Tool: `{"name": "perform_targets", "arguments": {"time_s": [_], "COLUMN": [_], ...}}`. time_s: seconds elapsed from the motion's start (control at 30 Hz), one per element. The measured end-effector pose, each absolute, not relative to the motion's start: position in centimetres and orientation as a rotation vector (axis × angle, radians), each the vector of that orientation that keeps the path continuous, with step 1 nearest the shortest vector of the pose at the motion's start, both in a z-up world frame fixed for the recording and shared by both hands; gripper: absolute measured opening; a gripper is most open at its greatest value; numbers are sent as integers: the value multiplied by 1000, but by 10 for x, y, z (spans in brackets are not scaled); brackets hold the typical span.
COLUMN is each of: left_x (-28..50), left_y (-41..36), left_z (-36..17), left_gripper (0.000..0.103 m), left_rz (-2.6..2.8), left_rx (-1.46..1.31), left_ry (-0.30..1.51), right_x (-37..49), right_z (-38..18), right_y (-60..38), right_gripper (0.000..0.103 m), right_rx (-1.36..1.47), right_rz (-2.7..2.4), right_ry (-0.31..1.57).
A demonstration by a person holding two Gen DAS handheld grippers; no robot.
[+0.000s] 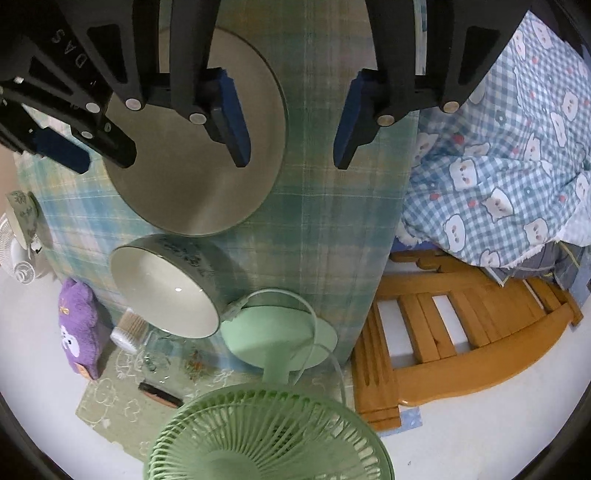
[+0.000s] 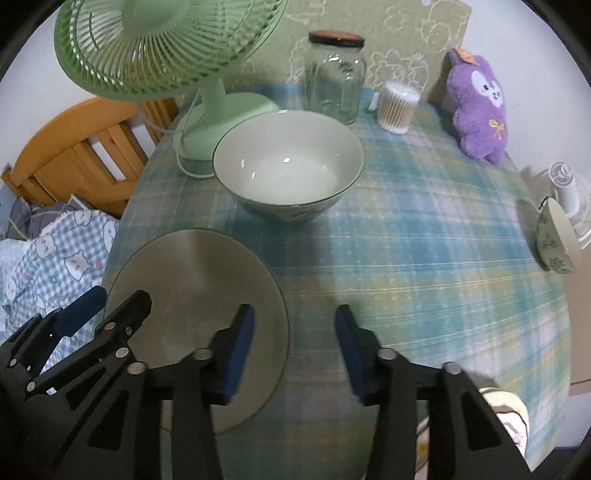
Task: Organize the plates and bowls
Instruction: 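Pinch the rim of the grey-green plate with both grippers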
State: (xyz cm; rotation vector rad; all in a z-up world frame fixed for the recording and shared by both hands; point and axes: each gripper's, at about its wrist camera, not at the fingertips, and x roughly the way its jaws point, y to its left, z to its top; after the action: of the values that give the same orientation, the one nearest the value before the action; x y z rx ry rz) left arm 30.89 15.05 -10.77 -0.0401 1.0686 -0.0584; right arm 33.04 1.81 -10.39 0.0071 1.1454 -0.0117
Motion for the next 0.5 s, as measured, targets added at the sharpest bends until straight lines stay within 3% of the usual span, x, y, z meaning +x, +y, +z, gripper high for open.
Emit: {"name": "perform_targets", "arguments": {"time_s": [0.2,0.5], "left_x": [317,322], "left_y": [147,146], "left_z": [-119,-125], "left_gripper": [37,25], "left_rz": [-62,-105], "left_rx": [-31,-61], "left_ry": [1104,1127], "right_x": [338,343], "right_z": [-117,-121], "right_y": [26,23], "right_gripper": [24,19], "right_rx": [-7,37], "right_rz": [8,41], "right_ry": [1167,1183]}}
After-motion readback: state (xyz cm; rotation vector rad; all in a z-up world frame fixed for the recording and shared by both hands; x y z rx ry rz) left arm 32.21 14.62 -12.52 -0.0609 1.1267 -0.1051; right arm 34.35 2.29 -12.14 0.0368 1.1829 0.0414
